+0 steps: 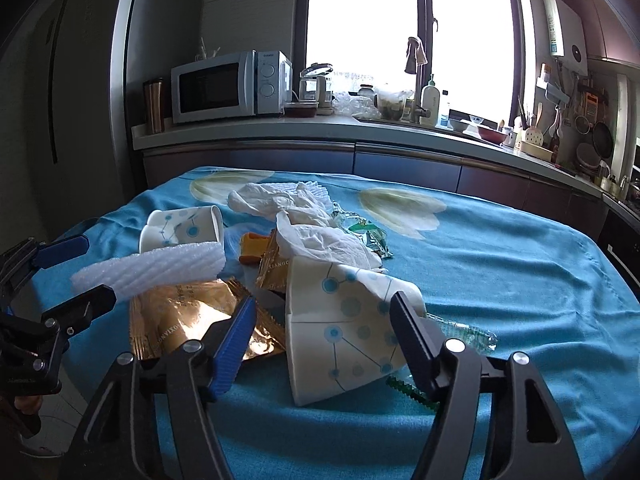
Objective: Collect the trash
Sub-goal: 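Grasp the white foam net with the left tool while the right tool grasps a dotted paper cup, then carry the foam net and paper cup to the teal bin and open both tools, then grasp a dotted paper cup with the left tool while the right tool grasps a crumpled tissue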
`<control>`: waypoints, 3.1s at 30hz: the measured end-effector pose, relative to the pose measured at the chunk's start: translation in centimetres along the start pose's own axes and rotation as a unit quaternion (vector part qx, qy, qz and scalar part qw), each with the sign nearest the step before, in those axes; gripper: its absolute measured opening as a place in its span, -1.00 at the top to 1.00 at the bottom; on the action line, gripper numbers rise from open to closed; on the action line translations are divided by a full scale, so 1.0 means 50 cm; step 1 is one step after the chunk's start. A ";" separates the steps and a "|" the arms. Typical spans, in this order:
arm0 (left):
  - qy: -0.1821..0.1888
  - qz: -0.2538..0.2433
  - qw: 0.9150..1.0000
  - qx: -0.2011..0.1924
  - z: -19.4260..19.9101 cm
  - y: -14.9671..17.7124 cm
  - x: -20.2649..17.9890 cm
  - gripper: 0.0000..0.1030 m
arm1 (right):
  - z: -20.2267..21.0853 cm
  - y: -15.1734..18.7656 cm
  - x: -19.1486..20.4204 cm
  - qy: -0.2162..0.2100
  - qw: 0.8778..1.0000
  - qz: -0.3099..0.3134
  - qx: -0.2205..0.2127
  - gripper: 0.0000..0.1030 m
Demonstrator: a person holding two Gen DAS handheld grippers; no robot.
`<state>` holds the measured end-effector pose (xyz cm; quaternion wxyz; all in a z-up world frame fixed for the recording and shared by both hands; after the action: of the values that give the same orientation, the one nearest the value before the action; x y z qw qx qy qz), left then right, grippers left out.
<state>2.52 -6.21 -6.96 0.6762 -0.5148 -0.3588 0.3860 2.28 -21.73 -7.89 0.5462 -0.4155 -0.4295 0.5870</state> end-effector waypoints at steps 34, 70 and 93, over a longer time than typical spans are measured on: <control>-0.049 0.082 0.995 -0.042 0.107 -0.058 0.169 0.76 | 0.063 -0.179 0.029 -0.189 0.973 -0.097 -0.094 0.96; -0.312 0.209 0.916 0.143 0.069 0.183 0.766 0.72 | -0.414 -0.178 0.759 -0.437 0.882 -0.073 0.160 0.96; -0.181 0.175 0.968 0.028 0.113 0.058 0.536 0.02 | -0.242 -0.202 0.493 -0.410 0.906 -0.080 0.060 -0.20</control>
<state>9.02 20.57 -6.23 0.5364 -0.4722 -0.3685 0.5946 15.31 3.82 -2.14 0.3907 -0.0685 -0.6112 0.6849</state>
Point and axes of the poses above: each gripper's, at about its wrist camera, not at the fingertips, and z roughly against the way its jaws point, x to its left, y to its underside, the point moved 1 cm from there along -z, roughly the way its jaws point, and after that the axes turned 15 degrees about -x, right-handed, at the moved point
